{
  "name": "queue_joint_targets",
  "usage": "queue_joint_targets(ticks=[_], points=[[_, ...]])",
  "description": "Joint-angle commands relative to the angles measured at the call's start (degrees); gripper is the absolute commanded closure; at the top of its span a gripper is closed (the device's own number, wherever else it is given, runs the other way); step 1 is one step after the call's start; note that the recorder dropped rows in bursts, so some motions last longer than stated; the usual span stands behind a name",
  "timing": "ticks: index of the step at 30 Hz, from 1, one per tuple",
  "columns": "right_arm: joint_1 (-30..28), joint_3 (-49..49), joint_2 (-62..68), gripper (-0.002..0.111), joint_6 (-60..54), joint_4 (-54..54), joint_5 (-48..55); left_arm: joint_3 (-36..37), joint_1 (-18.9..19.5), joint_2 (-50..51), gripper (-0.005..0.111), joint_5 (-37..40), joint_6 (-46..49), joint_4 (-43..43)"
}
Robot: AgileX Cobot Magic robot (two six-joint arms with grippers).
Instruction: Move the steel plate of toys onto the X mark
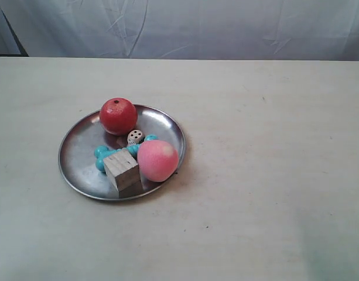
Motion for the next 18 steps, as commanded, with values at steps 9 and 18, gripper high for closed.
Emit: queue_joint_targets(ticks=[9,18], points=[[-0.3,0.1,-0.4,0.108,0.0,0.1,-0.4,0.3,-6.2,-0.3,0.106,-1.1,-1.6,1.4],[-0.3,0.1,-0.4,0.108,0.0,0.1,-0.4,0.3,-6.3,-0.3,0.106,-6.0,-6.5,5.9]])
